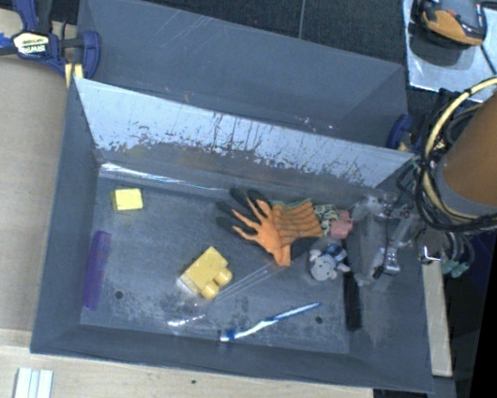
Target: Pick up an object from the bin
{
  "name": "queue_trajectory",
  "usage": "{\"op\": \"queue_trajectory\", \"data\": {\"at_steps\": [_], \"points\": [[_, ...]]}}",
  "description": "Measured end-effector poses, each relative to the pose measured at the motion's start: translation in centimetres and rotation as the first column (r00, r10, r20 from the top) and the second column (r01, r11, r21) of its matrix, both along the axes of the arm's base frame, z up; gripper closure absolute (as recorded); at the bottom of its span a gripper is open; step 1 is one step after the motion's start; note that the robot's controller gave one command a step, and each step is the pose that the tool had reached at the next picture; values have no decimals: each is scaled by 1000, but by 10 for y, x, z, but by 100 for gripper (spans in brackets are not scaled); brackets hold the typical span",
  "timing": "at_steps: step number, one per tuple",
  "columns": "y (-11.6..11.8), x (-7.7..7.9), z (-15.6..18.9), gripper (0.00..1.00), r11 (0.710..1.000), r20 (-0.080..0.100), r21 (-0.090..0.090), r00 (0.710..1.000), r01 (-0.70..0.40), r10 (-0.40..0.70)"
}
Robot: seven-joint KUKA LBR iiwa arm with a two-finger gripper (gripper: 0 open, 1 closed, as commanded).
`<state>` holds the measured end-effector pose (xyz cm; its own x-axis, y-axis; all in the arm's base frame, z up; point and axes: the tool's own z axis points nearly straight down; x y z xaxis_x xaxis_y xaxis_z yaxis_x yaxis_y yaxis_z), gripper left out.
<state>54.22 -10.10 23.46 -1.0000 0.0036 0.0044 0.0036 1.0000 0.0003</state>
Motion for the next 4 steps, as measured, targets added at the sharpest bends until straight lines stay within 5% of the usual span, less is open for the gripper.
{"op": "queue_trajectory", "data": {"at_steps": [1,2,3,4], "points": [[1,2,5,0,1000,9,-1,1000,-3,3],[-26,46,-42,0,953,19,-9,953,-304,304],[-42,64,-73,0,934,15,-5,934,-357,357],[-51,67,-98,0,713,10,-9,713,-701,701]]}}
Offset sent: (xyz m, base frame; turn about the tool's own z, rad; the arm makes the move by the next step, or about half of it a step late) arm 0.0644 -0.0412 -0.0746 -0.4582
